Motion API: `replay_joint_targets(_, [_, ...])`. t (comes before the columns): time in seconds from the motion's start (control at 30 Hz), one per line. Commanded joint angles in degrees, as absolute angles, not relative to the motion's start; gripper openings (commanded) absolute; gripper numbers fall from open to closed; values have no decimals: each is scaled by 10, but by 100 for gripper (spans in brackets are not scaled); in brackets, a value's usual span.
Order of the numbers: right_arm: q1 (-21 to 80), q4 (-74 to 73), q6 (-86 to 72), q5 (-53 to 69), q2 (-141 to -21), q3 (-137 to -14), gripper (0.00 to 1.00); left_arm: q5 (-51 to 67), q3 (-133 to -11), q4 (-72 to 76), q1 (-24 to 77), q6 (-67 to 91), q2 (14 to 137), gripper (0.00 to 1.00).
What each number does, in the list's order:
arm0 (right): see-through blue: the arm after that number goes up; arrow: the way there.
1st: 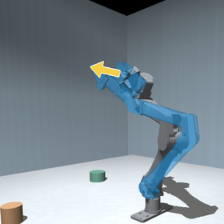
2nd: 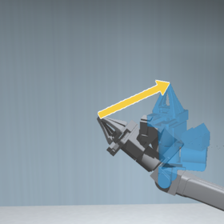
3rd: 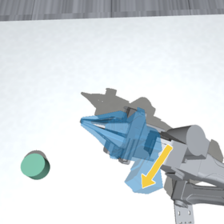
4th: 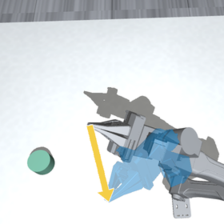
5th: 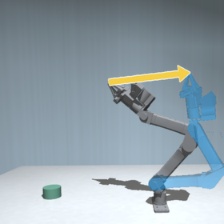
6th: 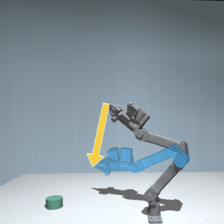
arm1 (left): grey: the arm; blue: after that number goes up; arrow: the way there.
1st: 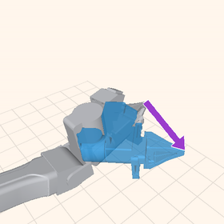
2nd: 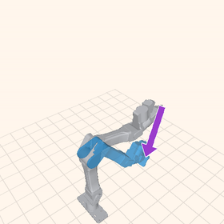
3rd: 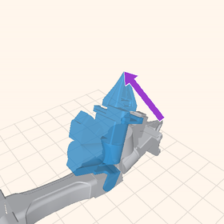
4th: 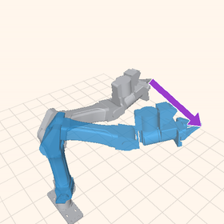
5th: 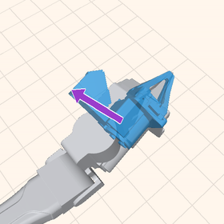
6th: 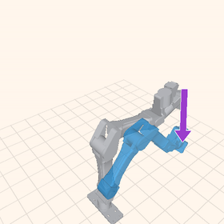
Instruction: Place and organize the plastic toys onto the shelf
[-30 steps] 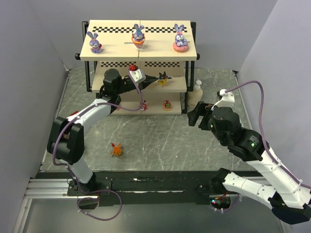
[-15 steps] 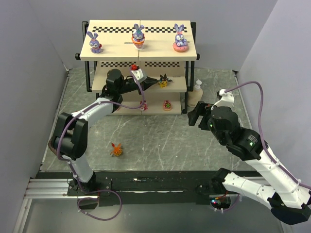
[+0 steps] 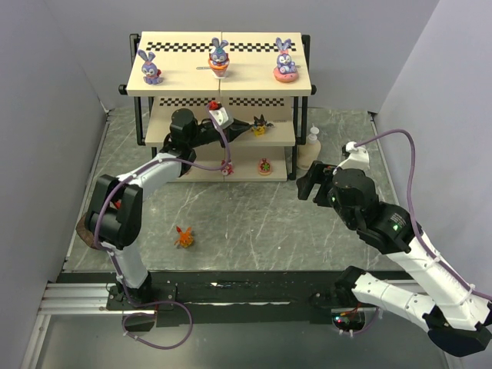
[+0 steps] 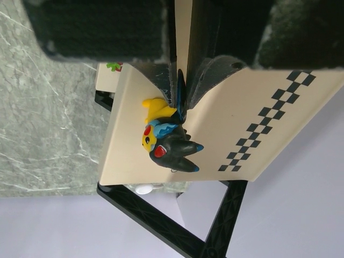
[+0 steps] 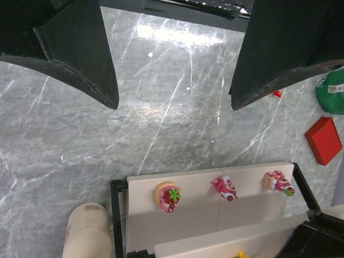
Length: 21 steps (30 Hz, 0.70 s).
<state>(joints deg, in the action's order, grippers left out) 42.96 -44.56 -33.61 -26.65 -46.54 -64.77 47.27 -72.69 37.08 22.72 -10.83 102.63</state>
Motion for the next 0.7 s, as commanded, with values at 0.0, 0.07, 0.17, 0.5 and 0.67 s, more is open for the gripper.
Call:
replay_joint_targets(0.0, [422, -434, -339, -269, -466, -641, 90, 466, -749, 402, 226, -119, 1027, 17])
replay_joint_targets(0.07, [420, -432, -339, -266, -467, -641, 90, 467, -756, 389, 226, -125, 1029, 17])
replay_joint_targets(0.17, [418, -427, -338, -262, -469, -640, 91, 470, -763, 381, 226, -124, 1033, 21])
replay_joint_targets(0.5, [410, -419, -335, -249, -468, -633, 91, 465, -766, 379, 226, -120, 1036, 33])
replay_joint_targets(0.67, [408, -416, -336, -244, -467, -631, 90, 455, -757, 388, 226, -115, 1027, 37])
